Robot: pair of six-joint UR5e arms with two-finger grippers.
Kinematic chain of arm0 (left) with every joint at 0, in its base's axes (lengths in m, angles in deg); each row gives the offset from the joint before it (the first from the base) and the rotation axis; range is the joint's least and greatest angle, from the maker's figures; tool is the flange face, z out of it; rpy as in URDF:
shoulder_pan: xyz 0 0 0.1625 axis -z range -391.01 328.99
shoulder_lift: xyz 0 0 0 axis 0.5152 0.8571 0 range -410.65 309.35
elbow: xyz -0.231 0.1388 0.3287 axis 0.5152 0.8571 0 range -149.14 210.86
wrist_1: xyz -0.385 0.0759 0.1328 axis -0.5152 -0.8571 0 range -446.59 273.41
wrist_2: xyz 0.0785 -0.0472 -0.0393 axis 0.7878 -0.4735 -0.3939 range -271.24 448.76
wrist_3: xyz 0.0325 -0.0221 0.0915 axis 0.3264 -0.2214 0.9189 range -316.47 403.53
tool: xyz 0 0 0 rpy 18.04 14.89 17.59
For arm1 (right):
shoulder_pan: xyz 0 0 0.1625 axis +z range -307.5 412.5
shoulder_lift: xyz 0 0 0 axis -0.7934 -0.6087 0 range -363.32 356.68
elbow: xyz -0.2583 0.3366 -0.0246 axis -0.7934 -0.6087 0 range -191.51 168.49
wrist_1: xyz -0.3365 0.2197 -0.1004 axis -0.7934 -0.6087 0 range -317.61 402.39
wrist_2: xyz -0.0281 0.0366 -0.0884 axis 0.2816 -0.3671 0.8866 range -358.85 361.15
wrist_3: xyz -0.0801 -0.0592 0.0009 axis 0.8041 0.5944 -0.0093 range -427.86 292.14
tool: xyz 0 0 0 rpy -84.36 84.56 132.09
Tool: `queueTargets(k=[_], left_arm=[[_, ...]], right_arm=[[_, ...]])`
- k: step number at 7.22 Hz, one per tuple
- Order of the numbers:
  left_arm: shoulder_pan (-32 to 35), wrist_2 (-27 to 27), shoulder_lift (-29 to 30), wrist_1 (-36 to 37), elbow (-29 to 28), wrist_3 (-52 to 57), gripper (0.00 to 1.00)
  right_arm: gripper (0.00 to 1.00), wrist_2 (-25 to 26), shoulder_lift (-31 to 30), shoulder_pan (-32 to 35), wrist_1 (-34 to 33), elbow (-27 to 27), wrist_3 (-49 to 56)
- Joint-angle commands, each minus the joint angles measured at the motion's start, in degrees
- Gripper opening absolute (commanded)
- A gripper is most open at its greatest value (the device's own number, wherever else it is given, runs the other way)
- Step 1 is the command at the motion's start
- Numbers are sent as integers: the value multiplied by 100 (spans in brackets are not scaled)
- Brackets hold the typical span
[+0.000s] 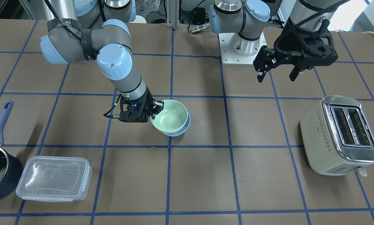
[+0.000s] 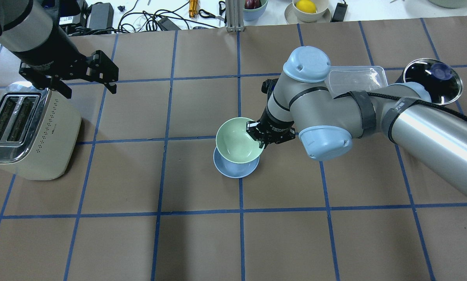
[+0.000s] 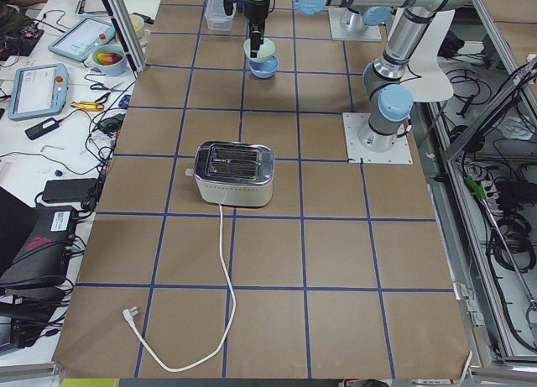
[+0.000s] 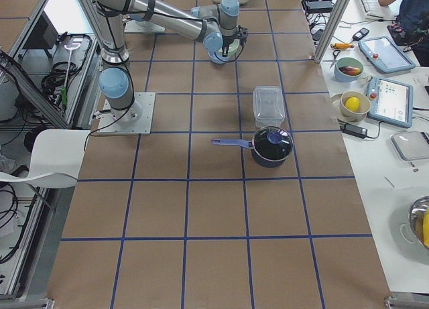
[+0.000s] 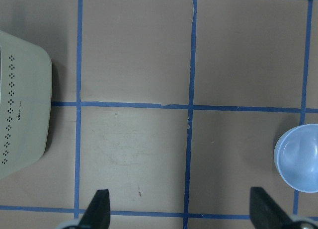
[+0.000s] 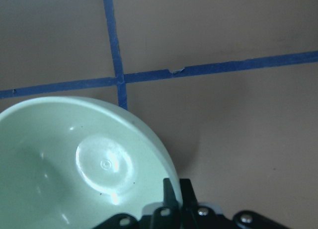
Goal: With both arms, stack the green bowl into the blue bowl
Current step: 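Carry the green bowl over the blue bowl and lower it inside, then open the right gripper and lift it away from the stacked bowls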
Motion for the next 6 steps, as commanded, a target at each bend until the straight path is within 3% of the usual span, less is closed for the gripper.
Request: queueTargets(k=[1,2,4,5,6], left_arm=[[0,5,-81,7,142,-29,100],[0,5,-99,7,151,-29,100],[0,5,-117,7,195,-29,100],[0,5,-117,7,195,-29,100],[0,14,-125,7,212,-20,100]], right_arm=[[58,8,106,55,-18,29,-9],[100,8,115,55,-18,21,34],[100,262,-7,-93,44,-163,280],[100,307,-112,-129,461,-468,290],[100,577,-226,-199,1318,-1081,324]])
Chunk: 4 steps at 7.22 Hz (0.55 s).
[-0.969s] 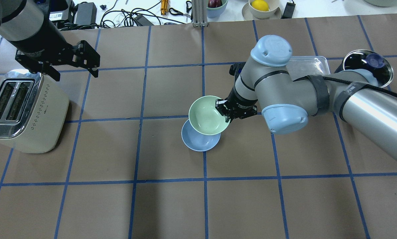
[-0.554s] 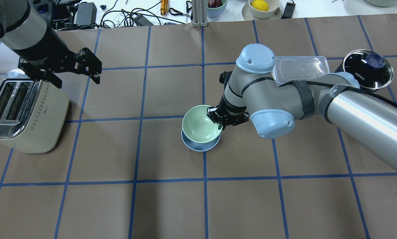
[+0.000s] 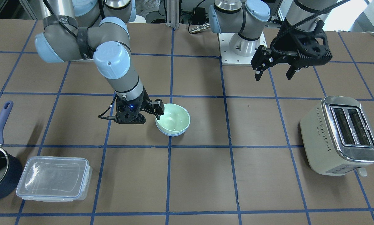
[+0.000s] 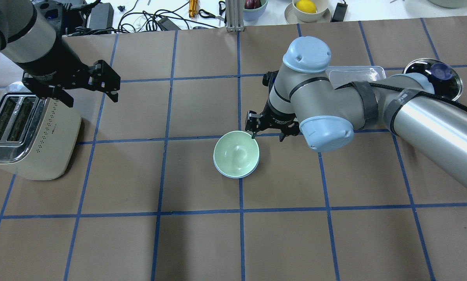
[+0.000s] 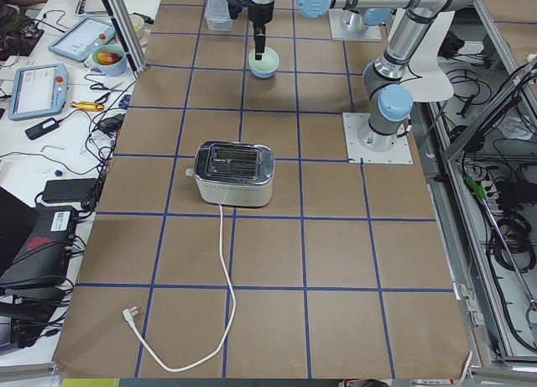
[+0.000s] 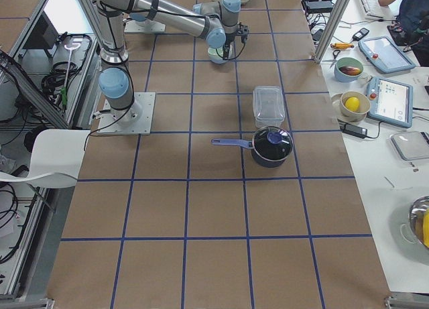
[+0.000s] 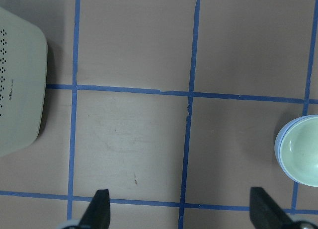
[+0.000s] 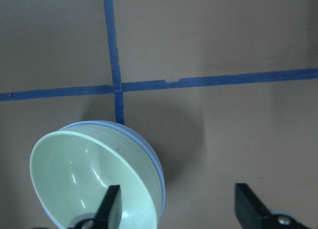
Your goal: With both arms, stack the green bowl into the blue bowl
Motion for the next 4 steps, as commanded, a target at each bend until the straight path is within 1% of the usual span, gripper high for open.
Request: queueTargets(k=[1,2,3,4], left_arm=[[0,6,-9,17,0,-2,100],[0,-2,0,44,-1,-2,100],[0,-2,-9,53,-1,-2,100],[0,-11,-9,53,-9,-2,100]], right_arm=[[100,253,-172,-103,2065,-1372,167],[100,279,-172,-138,2948,-1998,351],[100,297,-198,-269,3462,-2431,588],[100,471,-390,-514,3832,-2540,1060]])
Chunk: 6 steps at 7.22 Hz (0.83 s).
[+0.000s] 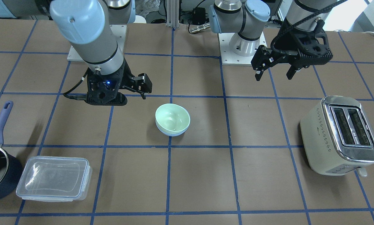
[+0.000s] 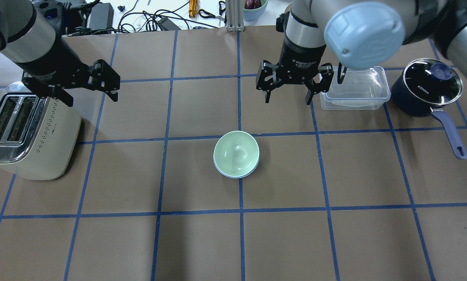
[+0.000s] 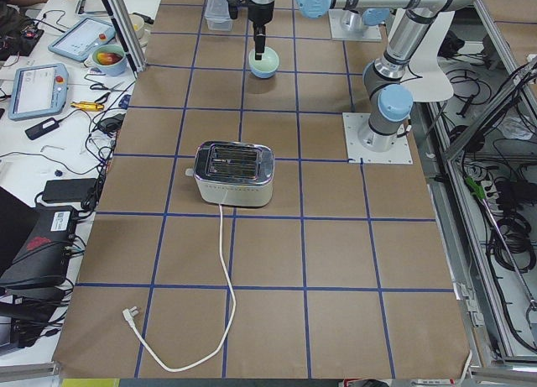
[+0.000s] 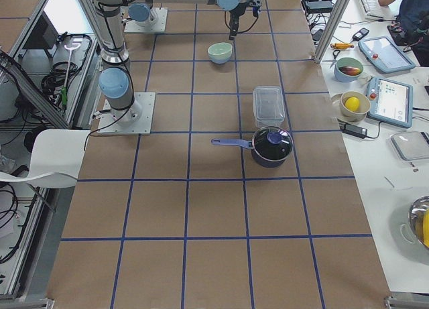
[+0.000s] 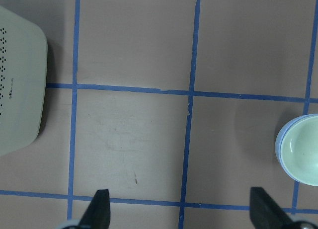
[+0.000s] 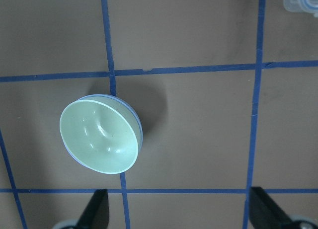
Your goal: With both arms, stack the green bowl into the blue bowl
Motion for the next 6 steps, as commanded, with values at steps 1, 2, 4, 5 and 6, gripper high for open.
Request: queueTargets(k=[1,2,4,5,6], left_arm=[[0,1,-12,15,-33,0,100],[-26,-7,23,93,-102,8,100],[-26,62,181,16,-435,-18,100],[-26,28,190,-37,-463,-18,100],[-18,36,147,-64,-455,-18,100]], right_arm=[[96,285,-455,-662,1112,-329,1367],[90,443,-841,-1006,1387,-173,1725],[91,680,-1388,-1053,771,598,1685],[99,682,-1468,-1027,427,724,1458],[100,656,-1460,-1009,-99,673,1038]])
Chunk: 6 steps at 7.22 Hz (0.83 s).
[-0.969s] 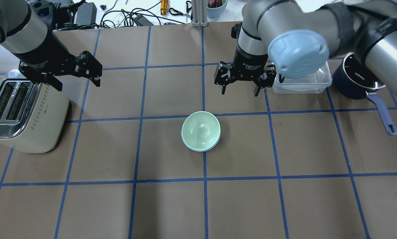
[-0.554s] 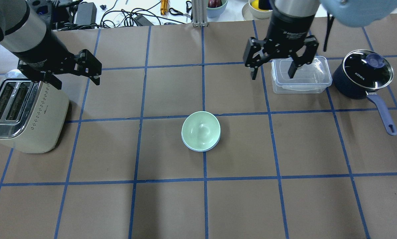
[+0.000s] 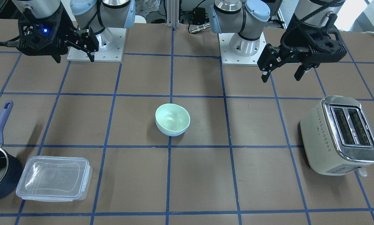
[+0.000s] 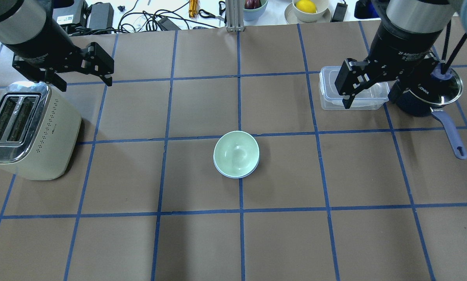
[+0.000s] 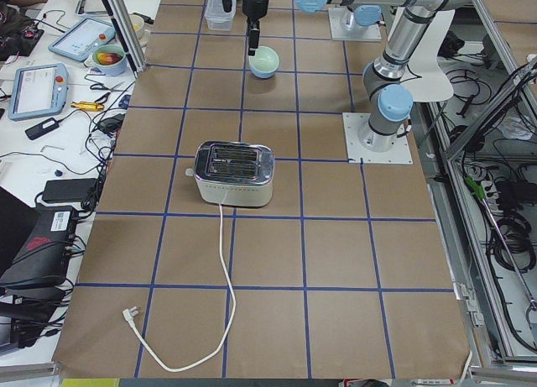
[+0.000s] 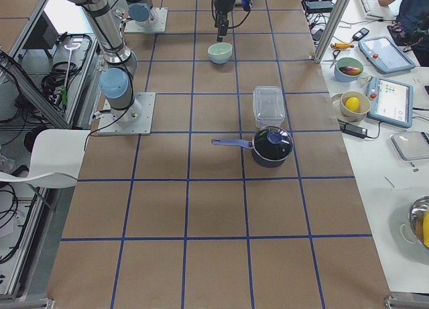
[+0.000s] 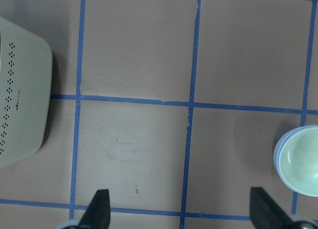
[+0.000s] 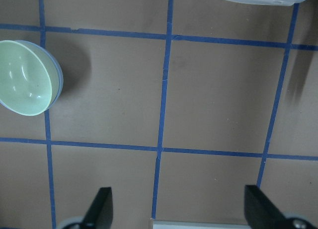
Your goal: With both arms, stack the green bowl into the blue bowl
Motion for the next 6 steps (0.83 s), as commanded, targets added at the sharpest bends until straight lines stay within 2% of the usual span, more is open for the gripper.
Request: queueTargets(k=[1,6], left_arm=[[7,1,-95,-115,-24,-2,100],[16,10,-131,-134,20,-98,100]], right_arm=[[100,-8,-37,31,-923,61,-487],[100,-79,8,31,-1015,35,-514]])
